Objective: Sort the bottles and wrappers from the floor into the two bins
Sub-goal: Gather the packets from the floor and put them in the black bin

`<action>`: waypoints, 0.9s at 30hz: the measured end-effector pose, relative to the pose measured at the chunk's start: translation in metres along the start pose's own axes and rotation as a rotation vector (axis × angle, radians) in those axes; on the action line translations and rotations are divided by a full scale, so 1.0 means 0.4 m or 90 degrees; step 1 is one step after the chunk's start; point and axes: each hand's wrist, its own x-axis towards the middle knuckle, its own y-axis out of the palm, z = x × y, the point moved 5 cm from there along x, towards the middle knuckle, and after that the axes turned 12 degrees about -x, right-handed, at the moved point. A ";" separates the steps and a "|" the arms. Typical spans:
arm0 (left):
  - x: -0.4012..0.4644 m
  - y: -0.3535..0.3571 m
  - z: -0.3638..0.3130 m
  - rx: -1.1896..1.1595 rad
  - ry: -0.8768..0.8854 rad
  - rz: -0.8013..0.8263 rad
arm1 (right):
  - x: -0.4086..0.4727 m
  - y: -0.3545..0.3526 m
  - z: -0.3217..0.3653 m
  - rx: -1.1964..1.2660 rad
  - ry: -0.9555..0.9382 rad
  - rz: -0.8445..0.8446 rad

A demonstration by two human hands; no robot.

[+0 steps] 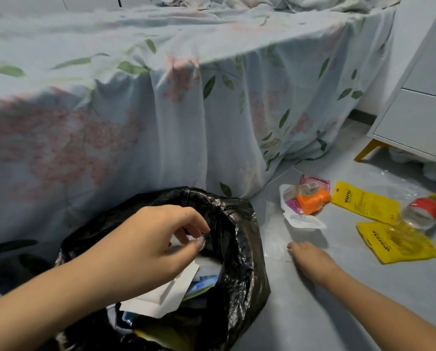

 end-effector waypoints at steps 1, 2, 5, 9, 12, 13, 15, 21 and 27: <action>-0.003 0.001 0.001 -0.002 -0.003 0.000 | 0.008 -0.005 0.001 -0.016 -0.005 0.012; -0.004 0.001 0.002 -0.003 -0.006 -0.001 | 0.015 -0.008 0.003 -0.030 -0.010 0.024; -0.002 0.003 0.007 -0.004 -0.011 0.005 | 0.027 -0.011 0.012 -0.062 -0.018 0.051; 0.004 0.014 0.018 0.000 -0.023 0.020 | 0.032 -0.009 0.031 -0.148 -0.029 0.039; 0.009 0.027 0.024 0.002 -0.029 0.033 | 0.029 -0.018 0.039 -0.149 -0.009 -0.009; 0.009 0.030 0.026 0.003 -0.030 0.037 | 0.025 -0.034 0.037 -0.111 0.028 -0.044; 0.011 0.034 0.027 0.005 -0.031 0.037 | 0.004 -0.094 0.016 0.030 0.140 -0.153; 0.013 0.036 0.019 0.004 -0.028 0.029 | -0.104 -0.331 -0.079 0.414 0.278 -0.289; 0.024 0.031 0.002 -0.124 -0.030 -0.067 | -0.264 -0.577 -0.016 0.987 0.011 -0.045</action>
